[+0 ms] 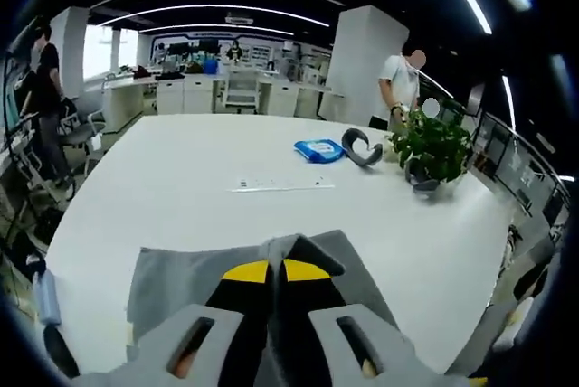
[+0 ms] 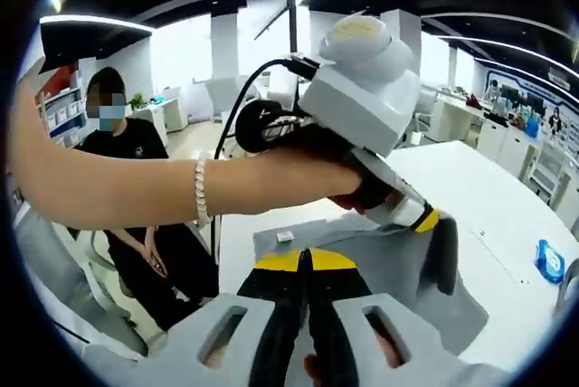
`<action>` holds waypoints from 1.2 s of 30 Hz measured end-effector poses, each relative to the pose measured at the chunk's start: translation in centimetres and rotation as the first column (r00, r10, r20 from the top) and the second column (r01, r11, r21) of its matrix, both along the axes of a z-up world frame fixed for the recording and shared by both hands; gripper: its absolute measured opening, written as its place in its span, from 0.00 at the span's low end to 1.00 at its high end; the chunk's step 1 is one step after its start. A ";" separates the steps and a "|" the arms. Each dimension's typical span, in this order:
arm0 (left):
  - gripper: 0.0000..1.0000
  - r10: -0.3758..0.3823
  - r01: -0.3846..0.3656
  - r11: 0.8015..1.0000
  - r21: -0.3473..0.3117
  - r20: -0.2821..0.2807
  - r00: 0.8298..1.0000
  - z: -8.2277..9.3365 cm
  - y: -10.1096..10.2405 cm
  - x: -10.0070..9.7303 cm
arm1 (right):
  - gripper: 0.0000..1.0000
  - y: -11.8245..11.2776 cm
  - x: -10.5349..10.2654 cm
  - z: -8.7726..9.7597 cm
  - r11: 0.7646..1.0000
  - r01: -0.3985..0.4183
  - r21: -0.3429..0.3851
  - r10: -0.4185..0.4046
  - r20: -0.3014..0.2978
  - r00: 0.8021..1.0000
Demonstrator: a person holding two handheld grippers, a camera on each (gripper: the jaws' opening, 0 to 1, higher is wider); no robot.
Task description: Fold the towel on the table until its edges align and the towel forms a compact rectangular stack.
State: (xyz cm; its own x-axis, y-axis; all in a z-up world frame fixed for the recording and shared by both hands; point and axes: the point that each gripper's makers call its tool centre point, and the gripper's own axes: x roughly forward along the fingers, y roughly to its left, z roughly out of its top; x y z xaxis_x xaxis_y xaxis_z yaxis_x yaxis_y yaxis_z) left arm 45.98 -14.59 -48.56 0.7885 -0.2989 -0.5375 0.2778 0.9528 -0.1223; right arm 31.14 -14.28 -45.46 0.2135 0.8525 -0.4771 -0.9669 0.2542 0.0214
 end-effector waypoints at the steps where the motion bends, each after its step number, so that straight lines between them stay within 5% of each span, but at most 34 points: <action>1: 0.04 0.000 -0.001 1.000 0.007 0.001 1.000 0.0 0.3 0.0 | 0.00 0.3 0.2 0.1 1.000 0.000 0.003 0.000 0.001 1.000; 8: 0.04 0.040 -0.040 0.999 0.013 -0.001 0.999 0.0 2.7 0.5 | 0.00 2.3 0.2 -1.1 1.000 -0.021 0.017 0.022 -0.037 0.999; 17: 0.04 0.084 -0.084 0.996 -0.006 -0.036 0.996 -2.6 5.8 0.7 | 0.00 4.8 0.4 -2.8 0.997 -0.013 0.071 0.021 -0.108 0.994; 29: 0.04 0.128 -0.127 0.992 0.017 -0.052 0.990 -3.9 9.3 0.5 | 0.00 7.2 0.5 -3.2 0.990 -0.038 0.139 0.050 -0.083 0.995; 36: 0.04 0.128 -0.124 0.990 0.064 -0.057 0.990 -6.3 10.8 0.6 | 0.00 8.0 1.6 -6.1 0.990 0.016 0.138 -0.001 -0.106 0.994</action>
